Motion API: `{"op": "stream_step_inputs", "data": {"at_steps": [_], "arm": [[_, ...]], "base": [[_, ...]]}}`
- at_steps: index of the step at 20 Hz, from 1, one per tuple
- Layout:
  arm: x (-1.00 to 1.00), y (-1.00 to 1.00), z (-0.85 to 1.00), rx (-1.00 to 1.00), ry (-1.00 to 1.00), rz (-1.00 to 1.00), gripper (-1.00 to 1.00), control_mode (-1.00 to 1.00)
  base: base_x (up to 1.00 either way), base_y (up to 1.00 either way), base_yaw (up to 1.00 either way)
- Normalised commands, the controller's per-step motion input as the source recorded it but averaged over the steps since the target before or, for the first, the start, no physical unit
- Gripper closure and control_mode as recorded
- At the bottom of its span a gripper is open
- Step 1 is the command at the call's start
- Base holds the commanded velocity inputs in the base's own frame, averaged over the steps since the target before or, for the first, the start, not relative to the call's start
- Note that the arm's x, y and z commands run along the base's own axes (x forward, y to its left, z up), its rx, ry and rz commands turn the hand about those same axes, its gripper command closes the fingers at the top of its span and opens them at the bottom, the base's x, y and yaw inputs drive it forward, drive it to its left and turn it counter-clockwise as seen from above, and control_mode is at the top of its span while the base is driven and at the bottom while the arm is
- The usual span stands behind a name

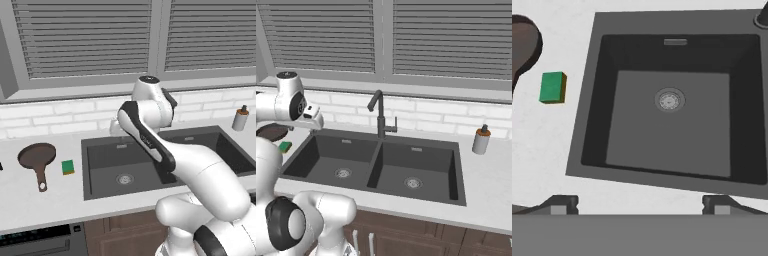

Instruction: Pick the pan and sponge and place them into the sink. Then turn on the water.

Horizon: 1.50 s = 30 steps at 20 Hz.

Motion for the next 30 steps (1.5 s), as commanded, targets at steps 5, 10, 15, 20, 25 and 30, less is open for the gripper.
{"op": "stream_step_inputs", "data": {"at_steps": [5,10,15,20,25,30], "arm": [[0.04,0.82,-0.08,0.0,0.0,0.06,-1.0,-1.0],[0.19,0.74,-0.24,0.0,0.02,0.01,-1.0,-1.0],[0.22,0.68,-0.3,0.0,0.03,0.0,-1.0,-1.0],[0.27,0.69,-0.32,0.0,0.05,0.0,-1.0,-1.0],[0.26,0.7,-0.35,-0.02,0.07,0.0,-1.0,-1.0],[0.2,0.63,-0.34,-0.06,0.1,0.0,-1.0,-1.0]], "base": [[0.0,0.0,0.0],[0.0,0.0,0.0],[0.0,0.0,0.0],[0.0,0.0,0.0],[0.0,0.0,0.0],[0.0,0.0,0.0]]}}
